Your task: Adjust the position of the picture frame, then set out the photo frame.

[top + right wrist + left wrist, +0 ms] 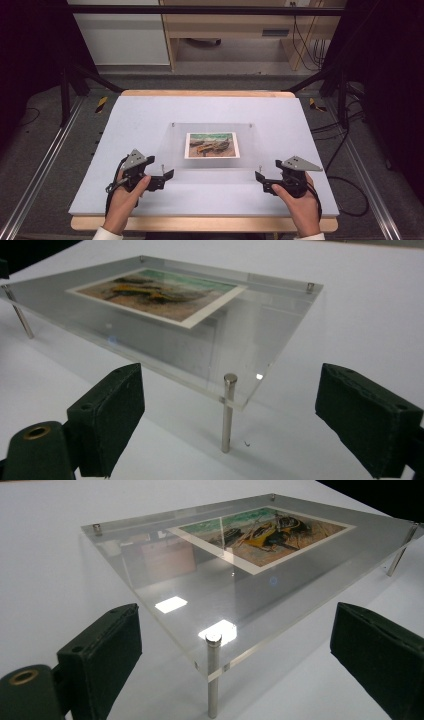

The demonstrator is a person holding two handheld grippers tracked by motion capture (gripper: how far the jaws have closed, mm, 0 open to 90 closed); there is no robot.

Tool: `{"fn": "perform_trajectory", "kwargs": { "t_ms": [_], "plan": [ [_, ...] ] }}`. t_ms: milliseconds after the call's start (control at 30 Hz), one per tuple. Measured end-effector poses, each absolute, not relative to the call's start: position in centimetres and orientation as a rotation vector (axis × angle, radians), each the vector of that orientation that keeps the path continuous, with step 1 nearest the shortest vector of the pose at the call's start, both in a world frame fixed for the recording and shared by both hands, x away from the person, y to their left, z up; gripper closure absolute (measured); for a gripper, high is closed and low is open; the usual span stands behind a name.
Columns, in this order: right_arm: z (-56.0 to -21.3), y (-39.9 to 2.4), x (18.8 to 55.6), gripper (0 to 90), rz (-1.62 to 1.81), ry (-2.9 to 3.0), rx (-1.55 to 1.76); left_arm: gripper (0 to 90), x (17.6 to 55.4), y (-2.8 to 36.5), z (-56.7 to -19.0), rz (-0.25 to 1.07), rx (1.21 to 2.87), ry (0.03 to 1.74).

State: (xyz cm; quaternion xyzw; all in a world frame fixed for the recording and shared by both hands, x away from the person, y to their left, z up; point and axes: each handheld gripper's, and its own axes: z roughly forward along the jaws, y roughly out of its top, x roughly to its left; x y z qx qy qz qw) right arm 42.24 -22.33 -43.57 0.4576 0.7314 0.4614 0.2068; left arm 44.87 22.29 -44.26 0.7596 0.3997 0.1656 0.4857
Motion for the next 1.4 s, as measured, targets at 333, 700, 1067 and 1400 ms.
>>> {"fn": "perform_trajectory", "kwargs": {
  "t_ms": [333,700,1067,1400],
  "plan": [
    [-41.6,-21.6,44.6,19.6,1.291,2.048,1.259,7.3,47.8,21.6,-42.9,0.387,1.895,0.982],
    [-42.9,-20.4,47.8,19.6,1.277,2.135,1.311,10.5,48.3,22.0,-44.5,0.332,1.836,1.063],
    [-44.0,-19.8,47.9,14.6,1.259,2.172,1.347,10.3,48.5,21.8,-45.7,0.221,1.795,1.110],
    [-44.7,-20.0,48.3,10.9,1.277,2.172,1.409,10.1,48.7,21.9,-45.9,0.181,1.782,1.137]
  ]
}}
